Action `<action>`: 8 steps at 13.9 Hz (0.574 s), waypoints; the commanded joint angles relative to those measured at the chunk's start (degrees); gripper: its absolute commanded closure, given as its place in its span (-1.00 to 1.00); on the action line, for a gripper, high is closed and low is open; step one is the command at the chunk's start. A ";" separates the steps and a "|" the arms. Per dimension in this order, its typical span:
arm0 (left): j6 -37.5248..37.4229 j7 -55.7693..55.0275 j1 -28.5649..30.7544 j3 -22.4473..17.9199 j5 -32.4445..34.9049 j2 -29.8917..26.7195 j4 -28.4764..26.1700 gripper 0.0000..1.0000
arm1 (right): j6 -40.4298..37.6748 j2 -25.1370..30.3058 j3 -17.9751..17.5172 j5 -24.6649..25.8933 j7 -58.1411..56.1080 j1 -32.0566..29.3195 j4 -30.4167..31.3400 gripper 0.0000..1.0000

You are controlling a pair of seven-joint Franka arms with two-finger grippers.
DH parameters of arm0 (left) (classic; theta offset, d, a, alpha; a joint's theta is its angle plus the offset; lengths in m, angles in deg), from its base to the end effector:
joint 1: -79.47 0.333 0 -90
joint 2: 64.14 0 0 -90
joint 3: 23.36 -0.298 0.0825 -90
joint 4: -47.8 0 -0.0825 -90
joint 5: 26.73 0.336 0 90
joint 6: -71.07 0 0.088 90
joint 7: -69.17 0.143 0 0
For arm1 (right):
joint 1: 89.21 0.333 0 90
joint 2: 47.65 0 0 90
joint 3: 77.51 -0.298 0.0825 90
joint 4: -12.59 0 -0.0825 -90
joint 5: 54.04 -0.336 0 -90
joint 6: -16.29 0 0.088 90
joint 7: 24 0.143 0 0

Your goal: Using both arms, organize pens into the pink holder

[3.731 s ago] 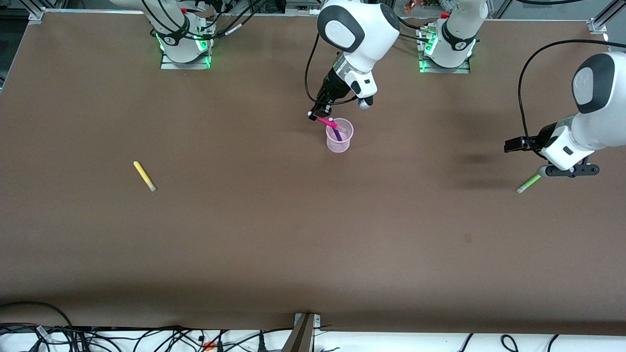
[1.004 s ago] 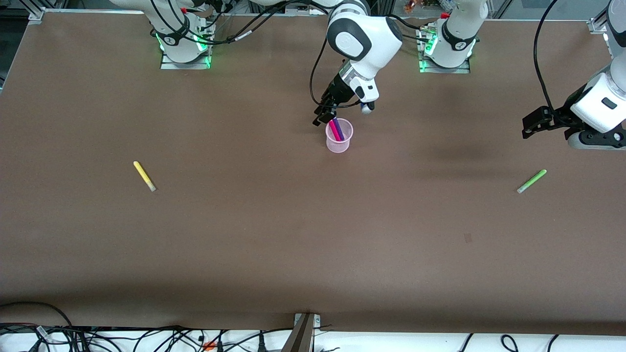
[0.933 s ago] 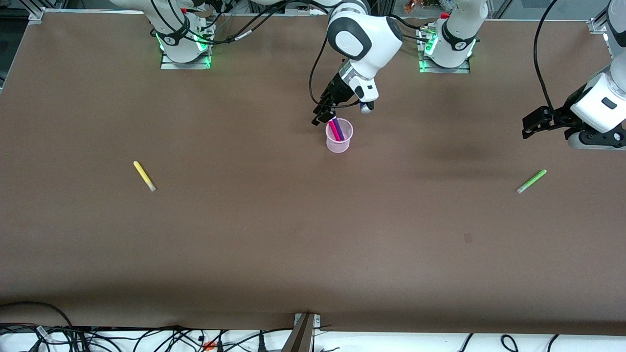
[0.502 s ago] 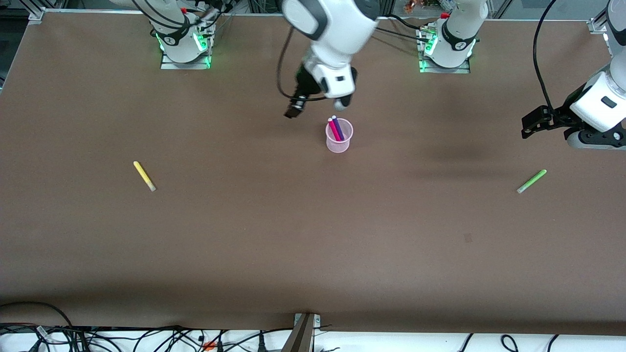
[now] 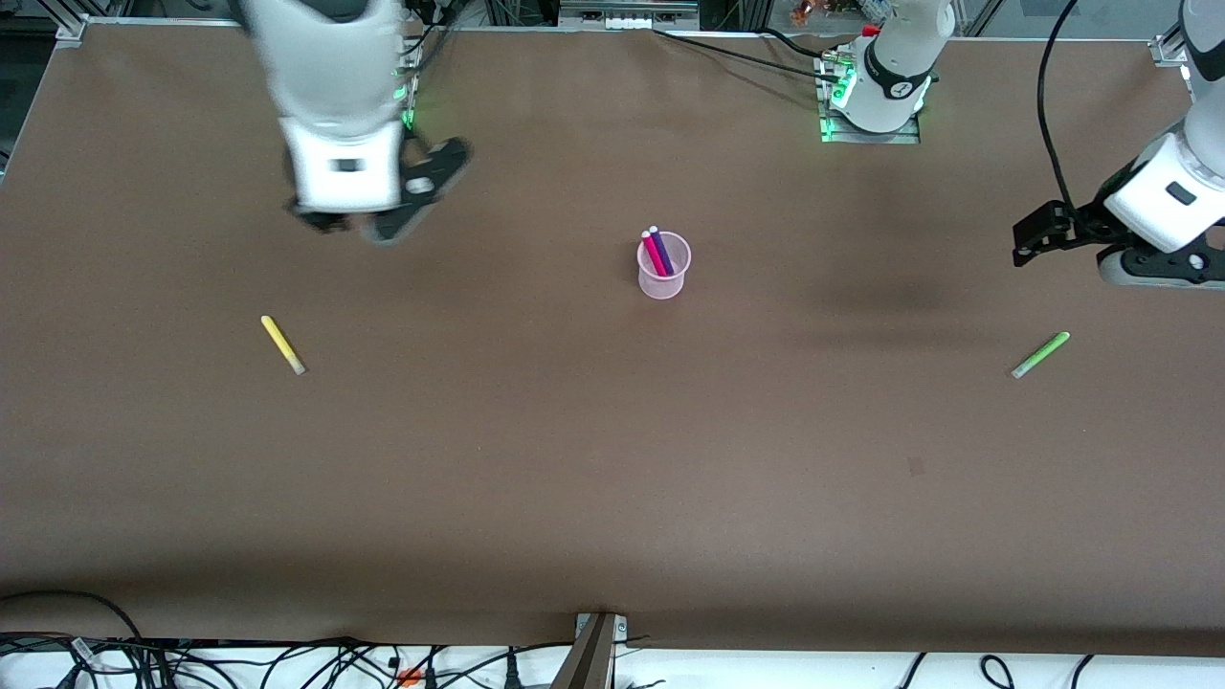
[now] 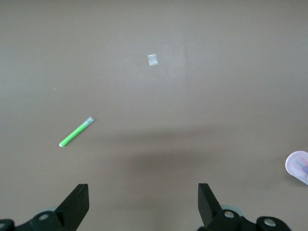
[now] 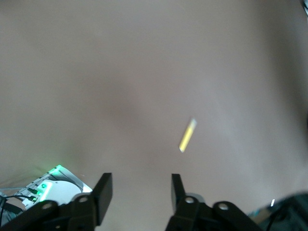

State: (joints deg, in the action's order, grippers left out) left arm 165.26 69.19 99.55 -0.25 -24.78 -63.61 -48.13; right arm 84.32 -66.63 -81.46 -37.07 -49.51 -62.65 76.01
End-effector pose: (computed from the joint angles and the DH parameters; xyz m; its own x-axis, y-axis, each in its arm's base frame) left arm 0.5101 -0.0216 0.5285 0.9977 -0.0558 -0.0389 -0.0570 -0.9979 -0.0302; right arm 0.4981 0.2292 0.5602 0.6060 0.7255 -0.3263 0.7901 -0.5965 0.1410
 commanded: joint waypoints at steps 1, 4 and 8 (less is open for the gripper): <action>-1.64 -2.12 -9.77 -9.46 -0.81 -0.35 1.19 -1.00 | 3.49 4.12 10.84 -6.65 0.45 0.16 6.52 -0.40; -2.60 -2.74 -18.39 -18.44 -0.81 -0.61 1.10 -1.00 | 10.16 7.72 21.32 -14.68 1.15 0.25 15.99 -0.40; -2.69 -2.74 -20.87 -20.66 -0.81 -0.79 1.02 -1.00 | 18.78 13.43 24.86 -16.89 11.33 0.25 29.71 -0.40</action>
State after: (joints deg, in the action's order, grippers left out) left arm 164.02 67.15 80.14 -19.75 -24.78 -63.86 -47.83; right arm 98.52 -58.94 -56.66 -52.93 -44.11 -63.49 96.25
